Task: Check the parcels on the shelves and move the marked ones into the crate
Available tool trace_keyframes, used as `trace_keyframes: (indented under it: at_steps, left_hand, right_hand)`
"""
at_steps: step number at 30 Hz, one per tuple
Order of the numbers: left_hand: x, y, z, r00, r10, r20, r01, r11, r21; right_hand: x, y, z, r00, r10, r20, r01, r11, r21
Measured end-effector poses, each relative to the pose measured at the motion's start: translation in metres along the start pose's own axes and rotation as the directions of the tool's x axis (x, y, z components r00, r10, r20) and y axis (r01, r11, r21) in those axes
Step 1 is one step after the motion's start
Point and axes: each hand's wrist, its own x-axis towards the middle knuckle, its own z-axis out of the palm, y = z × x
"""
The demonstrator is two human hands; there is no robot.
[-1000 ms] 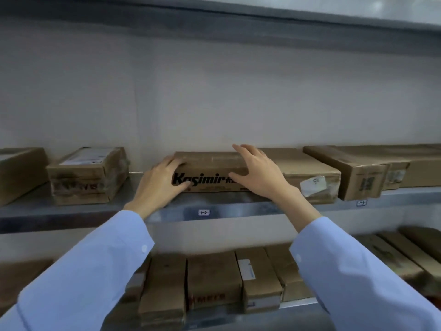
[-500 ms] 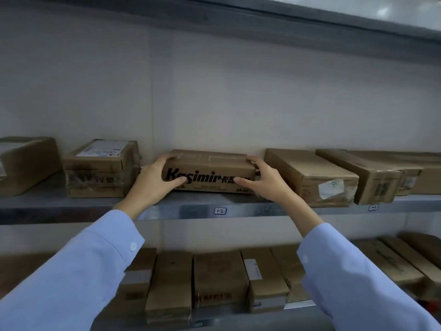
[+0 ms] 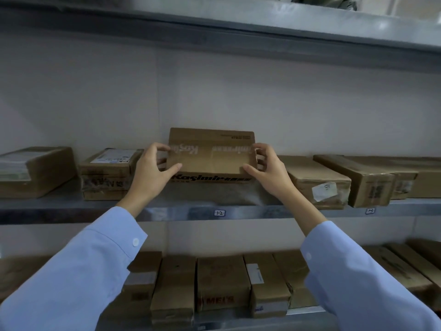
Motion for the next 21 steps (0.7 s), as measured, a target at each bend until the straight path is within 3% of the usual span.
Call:
trace_keyframes:
  at_steps: [13, 16, 21]
  left_hand:
    - [-0.005, 0.025, -0.001, 0.998, -0.045, -0.036, 0.043, 0.998, -0.053]
    - [-0.006, 0.030, -0.001, 0.998, -0.003, -0.064, 0.006, 0.999, 0.042]
    - [-0.005, 0.030, -0.003, 0.999, -0.007, -0.039, 0.007, 1.000, 0.015]
  right_hand:
    - [0.001, -0.013, -0.011, 0.998, -0.004, -0.070, 0.011, 0.995, 0.095]
    - [0.000, -0.017, -0.012, 0.997, 0.000, -0.072, 0.004, 0.998, 0.056]
    - [-0.002, -0.017, -0.014, 0.998, -0.035, -0.046, 0.033, 0.998, -0.054]
